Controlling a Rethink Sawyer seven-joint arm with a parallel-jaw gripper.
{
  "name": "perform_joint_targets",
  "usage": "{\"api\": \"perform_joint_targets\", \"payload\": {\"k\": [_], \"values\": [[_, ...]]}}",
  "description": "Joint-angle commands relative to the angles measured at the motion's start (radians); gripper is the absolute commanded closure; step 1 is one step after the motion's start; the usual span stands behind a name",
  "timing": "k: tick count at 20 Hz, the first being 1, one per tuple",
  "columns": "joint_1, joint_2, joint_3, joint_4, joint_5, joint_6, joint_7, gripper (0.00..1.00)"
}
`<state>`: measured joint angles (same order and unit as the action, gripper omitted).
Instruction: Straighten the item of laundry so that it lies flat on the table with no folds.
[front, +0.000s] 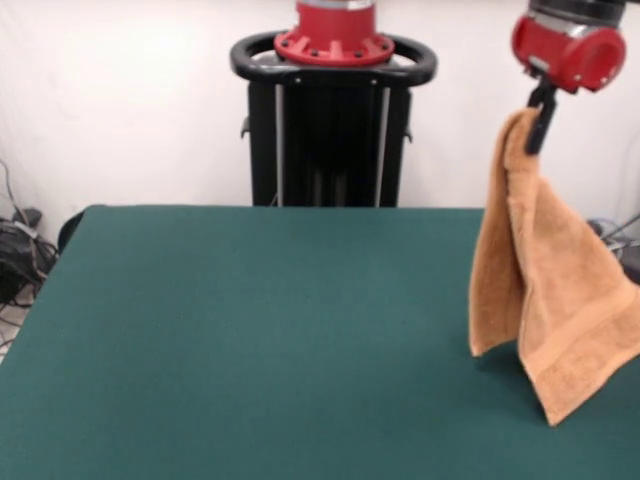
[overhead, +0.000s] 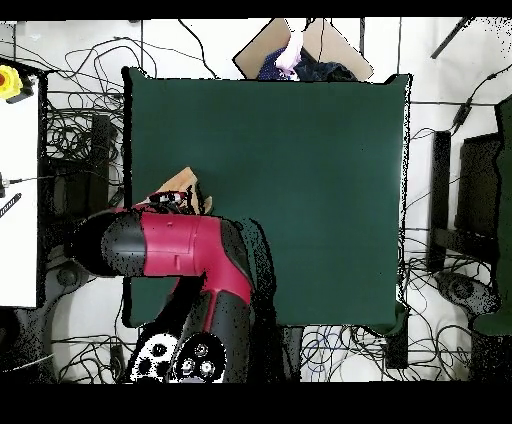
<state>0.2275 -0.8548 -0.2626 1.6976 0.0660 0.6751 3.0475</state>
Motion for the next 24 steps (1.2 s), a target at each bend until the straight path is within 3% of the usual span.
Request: {"api": "perform_joint_targets", "payload": {"k": [1,5,16,24], "values": [[-0.012,0.002,0.15,0.155,-0.056,-0.11,-0.13,1.0],[-0.032,0.024,0.17,0.157,-0.086,-0.155,-0.133,1.0],[-0.234,0.034,0.314,0.2,-0.213,-0.235,-0.248,1.0],[-0.41,0.011,0.441,0.219,-0.308,-0.206,-0.335,1.0]]}}
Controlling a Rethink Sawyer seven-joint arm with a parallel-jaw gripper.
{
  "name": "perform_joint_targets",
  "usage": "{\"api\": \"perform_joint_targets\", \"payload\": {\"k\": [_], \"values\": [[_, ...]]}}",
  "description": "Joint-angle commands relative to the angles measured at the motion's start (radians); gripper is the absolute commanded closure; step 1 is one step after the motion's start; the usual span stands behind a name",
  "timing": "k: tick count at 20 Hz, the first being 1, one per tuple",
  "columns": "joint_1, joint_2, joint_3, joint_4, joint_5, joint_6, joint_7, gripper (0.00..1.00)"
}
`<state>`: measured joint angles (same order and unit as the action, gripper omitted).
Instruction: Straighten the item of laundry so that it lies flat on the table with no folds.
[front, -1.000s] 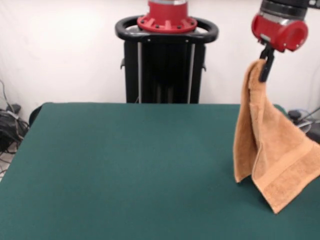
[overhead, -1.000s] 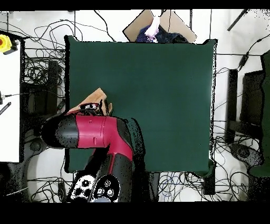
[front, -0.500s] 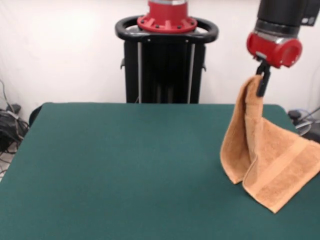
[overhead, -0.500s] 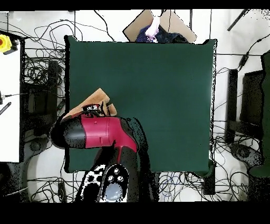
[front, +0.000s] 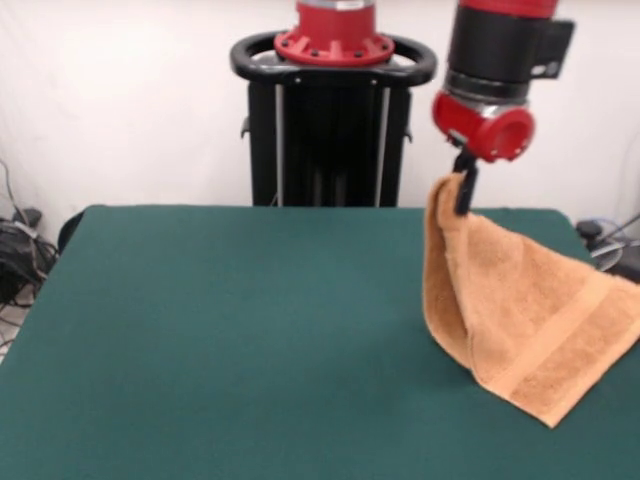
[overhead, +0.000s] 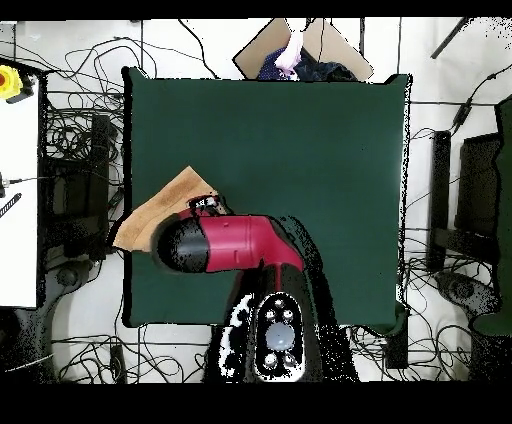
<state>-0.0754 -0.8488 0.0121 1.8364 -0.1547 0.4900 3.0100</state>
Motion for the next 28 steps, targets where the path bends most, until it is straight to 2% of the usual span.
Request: {"api": "perform_joint_targets", "payload": {"k": [1,12,21,28], "values": [[-0.129,0.008,0.18,0.085,-0.098,-0.027,-0.307,1.0],[-0.326,-0.01,0.309,0.155,-0.184,-0.054,-0.376,1.0],[-0.439,0.035,0.388,0.124,-0.24,-0.028,-0.447,1.0],[-0.512,0.013,0.447,0.107,-0.258,0.044,-0.515,1.0]]}}
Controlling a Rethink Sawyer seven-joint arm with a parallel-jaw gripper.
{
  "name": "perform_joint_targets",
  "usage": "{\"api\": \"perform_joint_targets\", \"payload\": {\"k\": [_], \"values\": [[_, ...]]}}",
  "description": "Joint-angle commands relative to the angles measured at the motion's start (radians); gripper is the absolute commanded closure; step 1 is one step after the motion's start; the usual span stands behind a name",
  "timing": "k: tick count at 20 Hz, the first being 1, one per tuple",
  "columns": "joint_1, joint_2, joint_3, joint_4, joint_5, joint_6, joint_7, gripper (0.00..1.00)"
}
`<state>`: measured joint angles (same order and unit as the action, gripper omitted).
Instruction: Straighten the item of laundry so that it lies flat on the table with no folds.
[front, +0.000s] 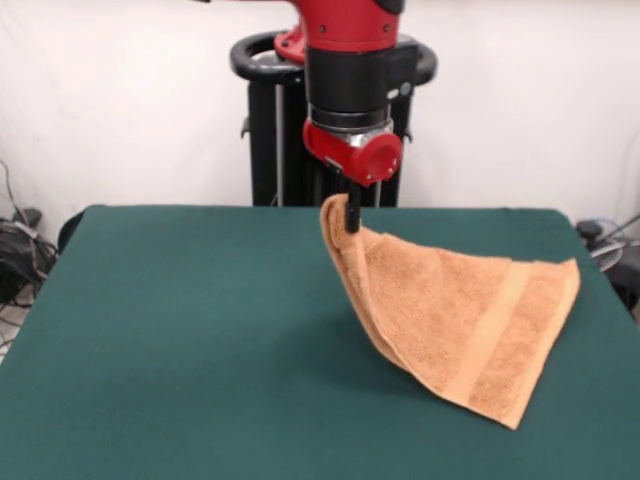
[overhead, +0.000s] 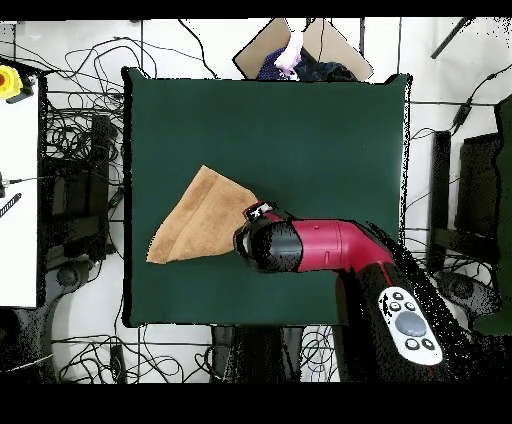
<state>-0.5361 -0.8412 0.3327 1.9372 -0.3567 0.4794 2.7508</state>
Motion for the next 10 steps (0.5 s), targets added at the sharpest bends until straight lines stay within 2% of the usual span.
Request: {"api": "perform_joint_targets", "payload": {"k": [1,6,7,10], "values": [[-0.058,0.007,0.13,0.003,-0.059,0.059,-0.261,1.0],[-0.053,0.007,0.133,-0.005,-0.107,0.042,-0.271,1.0],[-0.049,0.004,0.132,-0.006,-0.114,0.044,-0.272,0.0],[-0.038,0.001,0.13,-0.01,-0.126,0.055,-0.281,0.0]]}}
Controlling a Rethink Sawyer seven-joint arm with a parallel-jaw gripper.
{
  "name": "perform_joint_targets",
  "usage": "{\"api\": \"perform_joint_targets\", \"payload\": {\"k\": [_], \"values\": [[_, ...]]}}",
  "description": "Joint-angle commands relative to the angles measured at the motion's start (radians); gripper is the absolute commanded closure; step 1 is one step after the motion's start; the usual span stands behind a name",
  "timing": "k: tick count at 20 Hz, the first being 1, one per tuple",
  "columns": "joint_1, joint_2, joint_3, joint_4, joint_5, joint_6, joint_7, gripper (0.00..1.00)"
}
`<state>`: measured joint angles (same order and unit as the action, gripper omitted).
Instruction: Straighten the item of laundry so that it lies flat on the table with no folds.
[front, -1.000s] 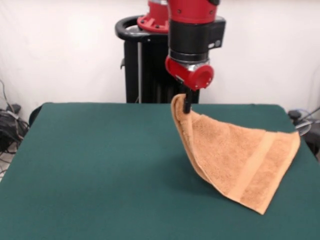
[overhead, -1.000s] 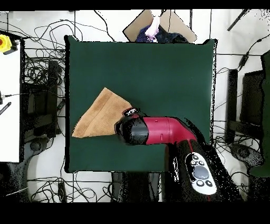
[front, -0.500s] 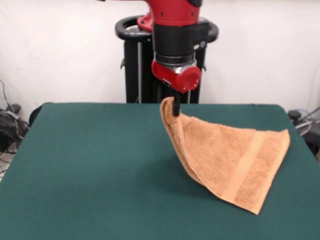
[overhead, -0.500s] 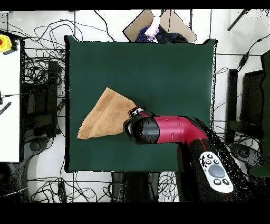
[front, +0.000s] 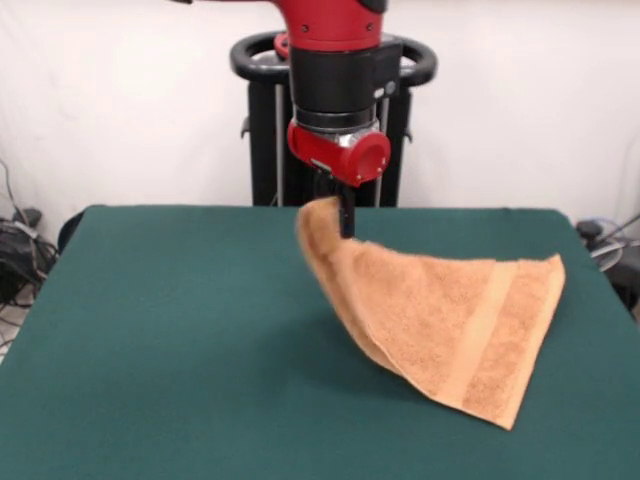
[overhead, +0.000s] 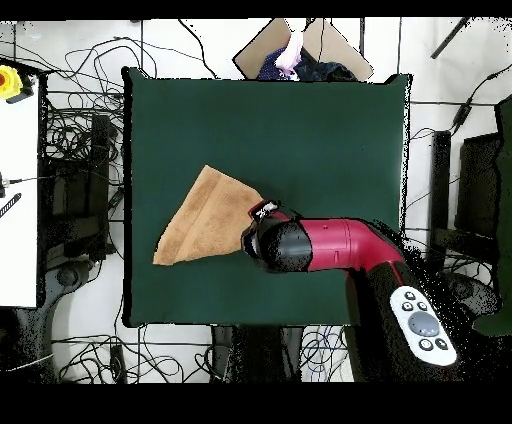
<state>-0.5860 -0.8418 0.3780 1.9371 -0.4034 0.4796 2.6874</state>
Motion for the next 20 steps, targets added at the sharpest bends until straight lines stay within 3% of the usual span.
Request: {"api": "perform_joint_targets", "payload": {"k": [1,13,20], "values": [[0.017,0.004,0.082,-0.016,-0.079,0.068,-0.216,0.0],[0.078,-0.016,0.044,-0.002,-0.039,0.088,-0.108,0.0],[0.28,-0.016,-0.075,-0.023,-0.016,0.035,0.124,0.0]]}}
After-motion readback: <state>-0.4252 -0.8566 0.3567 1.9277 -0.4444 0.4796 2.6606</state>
